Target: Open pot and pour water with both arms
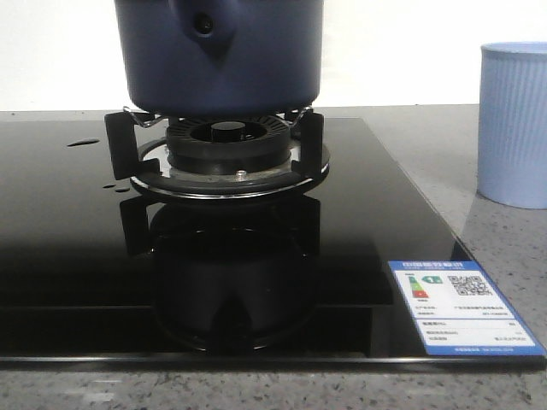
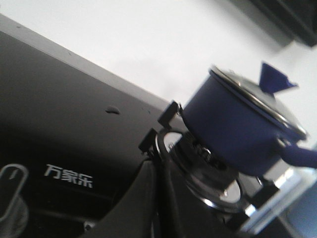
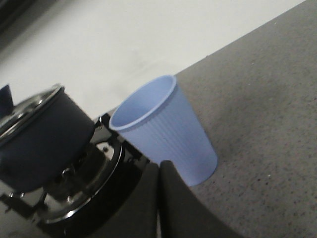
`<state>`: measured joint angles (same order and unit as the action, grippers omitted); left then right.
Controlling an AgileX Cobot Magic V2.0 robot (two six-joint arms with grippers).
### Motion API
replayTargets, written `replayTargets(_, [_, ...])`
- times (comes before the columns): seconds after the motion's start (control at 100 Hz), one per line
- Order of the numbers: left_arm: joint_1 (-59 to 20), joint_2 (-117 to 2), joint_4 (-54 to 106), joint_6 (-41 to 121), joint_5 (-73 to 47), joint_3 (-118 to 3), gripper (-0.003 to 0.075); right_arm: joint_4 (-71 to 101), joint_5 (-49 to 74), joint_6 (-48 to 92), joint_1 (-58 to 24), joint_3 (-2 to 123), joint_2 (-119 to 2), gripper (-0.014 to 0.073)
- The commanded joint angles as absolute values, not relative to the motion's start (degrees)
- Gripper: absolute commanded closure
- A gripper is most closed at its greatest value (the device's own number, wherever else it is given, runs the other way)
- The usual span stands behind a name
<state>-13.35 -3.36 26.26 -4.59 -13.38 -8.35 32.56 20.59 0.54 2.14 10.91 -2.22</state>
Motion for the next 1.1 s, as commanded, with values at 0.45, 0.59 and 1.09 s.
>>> replayTargets(0.45, [-32.45, -33.04, 40.96, 18.78, -27.11, -37.42, 0.0737, 35.39, 59.95, 2.0, 2.63, 38.52, -24.56, 0.066])
replayTargets(0.59, [-37.08, -37.0, 46.68, 28.08, -29.31, -42.77, 0.0724, 36.58, 60.82, 5.13, 2.63, 40.26, -25.22, 0.066])
replayTargets(1.09, [-35.41, -53.17, 91.17, 56.26, -63.1, -51.64, 0.0724, 36.58, 61.17, 6.01, 2.63, 40.41, -25.22, 0.066])
